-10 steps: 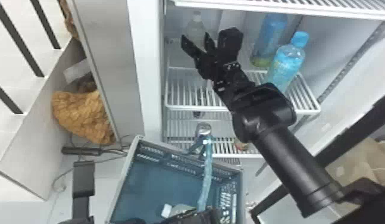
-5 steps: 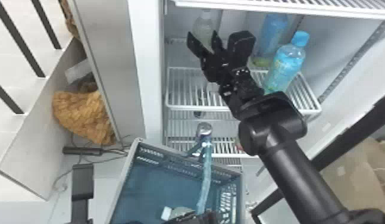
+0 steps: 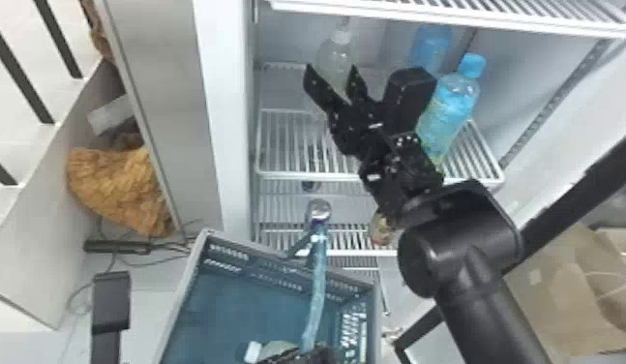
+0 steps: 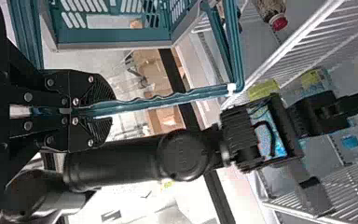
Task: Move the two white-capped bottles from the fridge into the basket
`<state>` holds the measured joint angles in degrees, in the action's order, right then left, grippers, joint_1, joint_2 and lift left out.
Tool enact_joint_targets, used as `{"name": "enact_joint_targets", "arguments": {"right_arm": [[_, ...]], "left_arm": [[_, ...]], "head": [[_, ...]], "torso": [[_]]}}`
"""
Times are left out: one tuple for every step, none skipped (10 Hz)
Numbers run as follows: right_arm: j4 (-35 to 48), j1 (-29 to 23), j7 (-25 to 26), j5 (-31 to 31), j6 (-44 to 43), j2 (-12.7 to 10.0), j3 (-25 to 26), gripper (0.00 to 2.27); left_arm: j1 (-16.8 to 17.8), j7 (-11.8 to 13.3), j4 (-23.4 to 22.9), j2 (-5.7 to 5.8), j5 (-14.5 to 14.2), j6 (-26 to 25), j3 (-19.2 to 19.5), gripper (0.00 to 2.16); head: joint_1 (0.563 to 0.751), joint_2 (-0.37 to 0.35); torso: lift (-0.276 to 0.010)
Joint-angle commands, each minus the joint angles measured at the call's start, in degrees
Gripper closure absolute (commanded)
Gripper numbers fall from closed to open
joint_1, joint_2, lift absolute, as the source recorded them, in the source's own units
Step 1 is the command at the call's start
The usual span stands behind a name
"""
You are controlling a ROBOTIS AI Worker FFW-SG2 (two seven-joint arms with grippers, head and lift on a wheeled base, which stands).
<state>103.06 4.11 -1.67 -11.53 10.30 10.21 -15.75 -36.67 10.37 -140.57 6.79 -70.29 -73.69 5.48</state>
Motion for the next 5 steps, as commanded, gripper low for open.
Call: {"name": "enact_joint_targets", "arguments": {"right_arm": [[5.0, -3.8, 0.0, -0.7, 1.2, 0.3, 1.0, 0.89], [7.7, -5.7, 0.0, -1.3, 1.4, 0.8, 1.5, 0.89], [10.9, -8.0, -0.1, -1.5, 1.8, 1.1, 2.4, 0.88], [13.2, -10.0, -0.1, -2.0, 2.2, 1.2, 3.6, 0.88], [17.1, -13.4, -0.1, -2.1, 3.3, 1.2, 5.4, 0.88]], "left_arm": [[-0.2, 0.1, -0.1, -0.02, 0.0, 0.0, 0.1, 1.19], [-0.2, 0.2, -0.1, -0.11, 0.0, 0.0, 0.2, 1.19], [-0.2, 0.3, -0.1, -0.11, 0.0, 0.0, 0.2, 1.19], [-0.2, 0.3, -0.1, -0.11, 0.0, 0.0, 0.2, 1.19], [-0.3, 0.3, -0.1, -0.2, 0.0, 0.0, 0.5, 1.19]], "head": [[0.695, -0.15], [0.695, -0.155], [0.695, -0.16], [0.695, -0.167], [0.695, -0.179]], "torso": [[0.0], [0.0], [0.0], [0.0], [0.0]]}}
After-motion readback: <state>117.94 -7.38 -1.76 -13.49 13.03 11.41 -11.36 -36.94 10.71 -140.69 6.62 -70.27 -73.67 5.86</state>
